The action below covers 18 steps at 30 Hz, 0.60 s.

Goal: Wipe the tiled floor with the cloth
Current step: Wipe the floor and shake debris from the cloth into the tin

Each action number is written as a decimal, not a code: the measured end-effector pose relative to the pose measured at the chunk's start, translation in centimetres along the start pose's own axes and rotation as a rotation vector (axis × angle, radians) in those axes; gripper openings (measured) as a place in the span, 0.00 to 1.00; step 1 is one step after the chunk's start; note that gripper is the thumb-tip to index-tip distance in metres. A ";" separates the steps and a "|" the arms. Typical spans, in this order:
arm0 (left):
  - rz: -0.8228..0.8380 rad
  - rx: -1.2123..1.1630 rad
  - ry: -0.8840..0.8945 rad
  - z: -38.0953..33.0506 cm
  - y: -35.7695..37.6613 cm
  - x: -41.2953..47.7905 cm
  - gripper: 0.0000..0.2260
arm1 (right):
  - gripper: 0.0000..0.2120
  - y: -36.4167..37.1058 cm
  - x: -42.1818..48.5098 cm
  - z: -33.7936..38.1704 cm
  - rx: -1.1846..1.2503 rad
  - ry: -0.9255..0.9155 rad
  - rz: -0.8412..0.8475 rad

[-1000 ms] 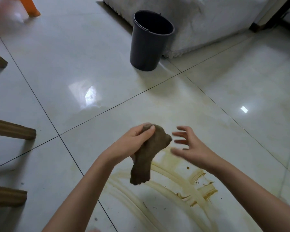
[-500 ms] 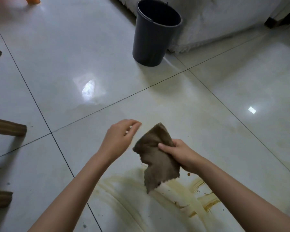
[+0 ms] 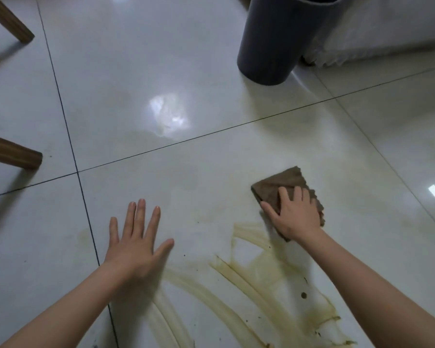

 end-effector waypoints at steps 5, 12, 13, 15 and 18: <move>0.001 0.017 -0.006 0.1 0.2 0.4 0.35 | 0.41 -0.9 6.8 -2.9 0.292 -0.053 -0.165; 0.080 0.056 -0.039 0.1 -0.1 0.5 0.35 | 0.29 1.9 0.6 7.2 0.241 -0.208 -0.267; 0.106 0.057 -0.045 0.0 -0.2 0.5 0.36 | 0.29 4.3 -3.2 10.1 0.200 -0.338 -0.283; 0.154 0.060 -0.062 -0.2 -0.5 0.3 0.37 | 0.28 8.0 -9.0 13.9 0.121 -0.558 -0.245; 0.218 0.061 -0.077 -0.5 -1.1 -0.1 0.38 | 0.25 6.9 -7.8 12.6 -0.091 -0.649 -0.219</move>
Point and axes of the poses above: each hand's wrist, its own x-axis towards the middle knuckle, its own y-axis out of the palm, z = x × y, the point moved 5 cm from there along x, towards the middle knuckle, and after that the axes turned 14 degrees about z, right-handed, at the moved point
